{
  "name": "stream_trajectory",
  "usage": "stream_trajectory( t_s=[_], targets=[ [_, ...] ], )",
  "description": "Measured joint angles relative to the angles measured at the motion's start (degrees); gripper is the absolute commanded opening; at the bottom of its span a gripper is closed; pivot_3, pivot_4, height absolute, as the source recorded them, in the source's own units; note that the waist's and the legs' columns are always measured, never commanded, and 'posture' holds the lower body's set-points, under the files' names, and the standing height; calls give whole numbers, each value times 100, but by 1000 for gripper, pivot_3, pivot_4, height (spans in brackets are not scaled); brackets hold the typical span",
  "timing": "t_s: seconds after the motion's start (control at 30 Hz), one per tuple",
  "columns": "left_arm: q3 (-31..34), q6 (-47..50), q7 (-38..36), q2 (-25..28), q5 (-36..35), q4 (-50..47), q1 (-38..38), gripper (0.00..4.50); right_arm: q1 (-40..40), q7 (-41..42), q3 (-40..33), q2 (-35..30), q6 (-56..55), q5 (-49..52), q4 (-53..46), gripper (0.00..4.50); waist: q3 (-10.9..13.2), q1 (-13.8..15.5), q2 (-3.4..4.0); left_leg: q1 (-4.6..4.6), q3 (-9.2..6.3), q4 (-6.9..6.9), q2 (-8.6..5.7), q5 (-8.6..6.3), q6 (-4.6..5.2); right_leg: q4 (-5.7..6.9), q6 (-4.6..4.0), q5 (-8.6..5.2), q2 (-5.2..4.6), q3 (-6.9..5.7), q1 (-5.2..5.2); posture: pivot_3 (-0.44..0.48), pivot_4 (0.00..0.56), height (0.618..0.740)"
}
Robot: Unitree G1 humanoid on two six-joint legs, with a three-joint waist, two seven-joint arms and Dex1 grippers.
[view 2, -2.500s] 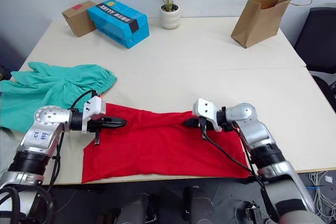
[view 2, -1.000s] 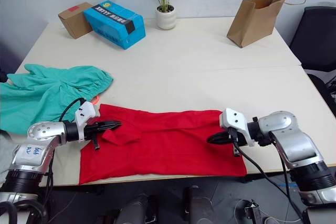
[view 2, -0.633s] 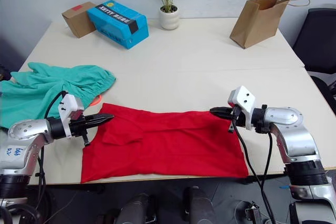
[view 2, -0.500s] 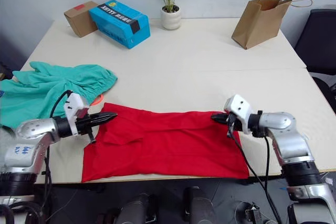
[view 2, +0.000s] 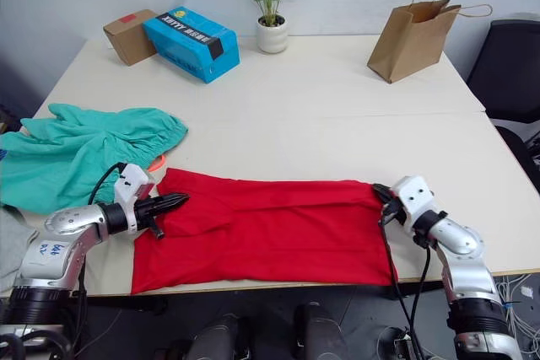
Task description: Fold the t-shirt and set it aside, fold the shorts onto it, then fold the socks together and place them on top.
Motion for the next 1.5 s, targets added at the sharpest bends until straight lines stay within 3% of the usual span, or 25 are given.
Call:
stream_trajectory(
  t_s=[0.23,0.43,0.63,0.87,1.27,1.37,1.5],
  targets=[
    [598,-100,-36,-151,-521,67,174,44,-213,-9,-164,90,-144,337,193,0,0,-18,3,-13,2,-5,3,13,8,5,-2,-1,2,3,-18,0,150,740],
    [1388,353,-248,159,-1418,-249,-7,44,-369,803,435,379,619,1100,-1499,0,0,-36,3,-5,1,-32,12,24,4,1,-7,-7,10,2,-20,0,150,740],
    [1095,322,-525,431,-1281,-575,458,44,-61,625,978,647,755,654,-1681,0,0,26,3,-11,3,-50,5,15,-15,-17,-12,-10,5,1,-26,0,150,740],
    [347,11,-97,8,-689,-659,584,44,226,18,597,543,-23,134,-942,0,0,2,3,-7,3,-53,1,12,-20,-16,-12,-10,5,1,-25,0,150,740],
    [705,-658,378,-327,-550,-171,920,44,194,-568,-269,307,-1082,133,375,0,-12,3,-13,3,2,-61,3,20,-27,-14,-18,-13,5,2,-17,0,150,740],
    [947,-748,191,-382,-871,-119,773,44,114,-239,-300,277,-951,486,191,0,-9,3,-12,-3,-1,-64,5,26,-26,-11,-20,-14,8,-1,-26,0,150,740],
    [903,-722,-14,-160,-987,-376,255,44,-132,191,147,383,-340,766,-781,0,-9,-25,-8,3,-3,-72,8,31,-35,-8,-20,-14,12,-1,-24,0,150,740]
  ],
)
